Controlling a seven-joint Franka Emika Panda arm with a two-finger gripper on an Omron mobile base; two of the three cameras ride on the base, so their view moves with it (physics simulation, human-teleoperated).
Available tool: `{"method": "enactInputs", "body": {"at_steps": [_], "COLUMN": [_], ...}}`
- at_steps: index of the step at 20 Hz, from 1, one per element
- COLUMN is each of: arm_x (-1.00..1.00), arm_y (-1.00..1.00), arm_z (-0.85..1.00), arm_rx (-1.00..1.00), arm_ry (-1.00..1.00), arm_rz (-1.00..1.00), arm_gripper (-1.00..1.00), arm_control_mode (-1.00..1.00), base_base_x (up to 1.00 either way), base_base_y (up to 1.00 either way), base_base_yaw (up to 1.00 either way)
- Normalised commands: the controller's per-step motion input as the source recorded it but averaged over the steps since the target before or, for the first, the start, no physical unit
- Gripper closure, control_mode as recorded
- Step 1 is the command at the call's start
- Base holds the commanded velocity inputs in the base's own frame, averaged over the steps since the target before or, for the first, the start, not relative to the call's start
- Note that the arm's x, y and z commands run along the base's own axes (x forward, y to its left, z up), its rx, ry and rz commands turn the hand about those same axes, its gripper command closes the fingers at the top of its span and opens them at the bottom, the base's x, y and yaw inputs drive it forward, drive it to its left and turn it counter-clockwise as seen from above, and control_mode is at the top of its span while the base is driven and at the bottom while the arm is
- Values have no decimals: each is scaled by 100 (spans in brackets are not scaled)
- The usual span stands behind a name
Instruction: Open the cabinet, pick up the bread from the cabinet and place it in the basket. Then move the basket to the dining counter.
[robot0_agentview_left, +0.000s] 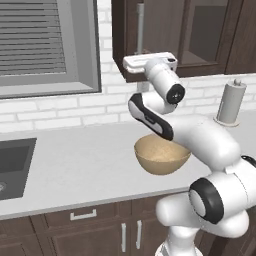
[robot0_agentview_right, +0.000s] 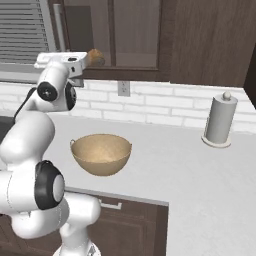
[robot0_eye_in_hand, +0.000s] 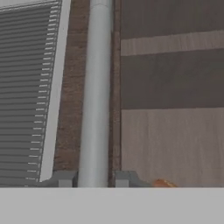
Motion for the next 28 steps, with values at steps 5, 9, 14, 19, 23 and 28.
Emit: {"method": "enactInputs", "body": {"at_steps": [5,9,14,19,23,28], "arm_x": [-82,-90,-94,-100,-89,-54], "arm_y": [-42,-51,-60,-68,-61,-59], "arm_z": [40,40,35,24,15,4], "arm_rx": [0,0,0,2,3,6], "arm_ry": [1,6,8,7,5,1], "arm_rz": [-20,-22,-19,-9,0,1], "arm_gripper": [100,100,100,100,100,100], "arm_control_mode": [-100,-100,-100,-100,-100,-100], "base_base_x": [0,0,0,0,0,0], "base_base_y": [0,0,0,0,0,0], "base_base_yaw": [0,0,0,0,0,0]}}
